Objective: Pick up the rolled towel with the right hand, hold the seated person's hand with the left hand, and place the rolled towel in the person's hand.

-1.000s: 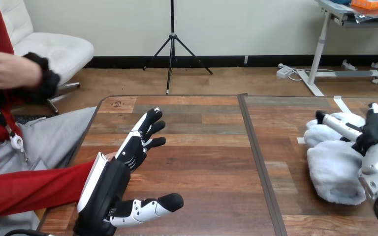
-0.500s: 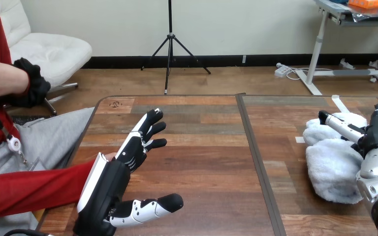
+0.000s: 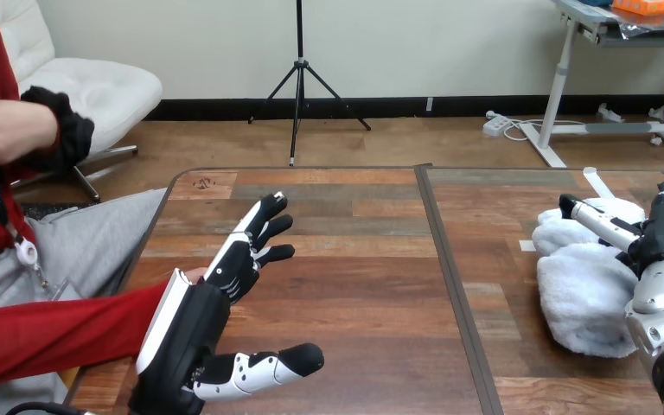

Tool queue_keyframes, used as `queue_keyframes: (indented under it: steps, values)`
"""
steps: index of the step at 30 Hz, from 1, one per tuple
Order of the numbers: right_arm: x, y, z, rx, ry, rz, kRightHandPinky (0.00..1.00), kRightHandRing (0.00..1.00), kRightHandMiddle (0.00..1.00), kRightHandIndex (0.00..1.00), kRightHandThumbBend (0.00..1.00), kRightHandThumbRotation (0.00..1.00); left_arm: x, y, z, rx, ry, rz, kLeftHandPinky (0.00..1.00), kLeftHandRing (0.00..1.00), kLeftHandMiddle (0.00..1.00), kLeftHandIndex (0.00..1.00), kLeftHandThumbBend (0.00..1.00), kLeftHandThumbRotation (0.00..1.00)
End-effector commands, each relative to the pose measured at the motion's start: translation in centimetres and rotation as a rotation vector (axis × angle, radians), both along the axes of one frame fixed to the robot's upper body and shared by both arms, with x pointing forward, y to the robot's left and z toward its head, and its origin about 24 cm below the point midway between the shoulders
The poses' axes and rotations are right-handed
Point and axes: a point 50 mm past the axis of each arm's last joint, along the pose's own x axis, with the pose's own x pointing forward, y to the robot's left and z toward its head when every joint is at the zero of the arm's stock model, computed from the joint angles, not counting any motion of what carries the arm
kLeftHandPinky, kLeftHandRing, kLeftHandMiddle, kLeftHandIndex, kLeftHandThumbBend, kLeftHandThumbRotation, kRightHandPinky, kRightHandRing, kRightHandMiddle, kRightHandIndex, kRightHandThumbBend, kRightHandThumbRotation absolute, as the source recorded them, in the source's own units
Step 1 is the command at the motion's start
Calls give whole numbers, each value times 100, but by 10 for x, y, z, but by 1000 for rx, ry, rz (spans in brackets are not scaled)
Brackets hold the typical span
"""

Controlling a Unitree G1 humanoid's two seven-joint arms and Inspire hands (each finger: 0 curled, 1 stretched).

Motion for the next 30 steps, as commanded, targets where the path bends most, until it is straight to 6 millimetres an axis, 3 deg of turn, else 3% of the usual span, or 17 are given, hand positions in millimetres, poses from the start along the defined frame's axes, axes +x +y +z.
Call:
queue_keyframes:
  steps: [1,16,30]
  values:
    - [-2,13,-13,31,41,34,96,100,100,100,100,59,10,1,15,-6,-86,0,82,92,95,94,100,54]
    - [-1,11,-10,81,29,30,93,100,100,100,99,58,10,1,15,1,-92,2,82,91,95,94,100,54]
    - [0,9,-9,91,54,38,85,100,100,100,100,60,10,1,16,3,-91,0,81,91,95,94,100,54]
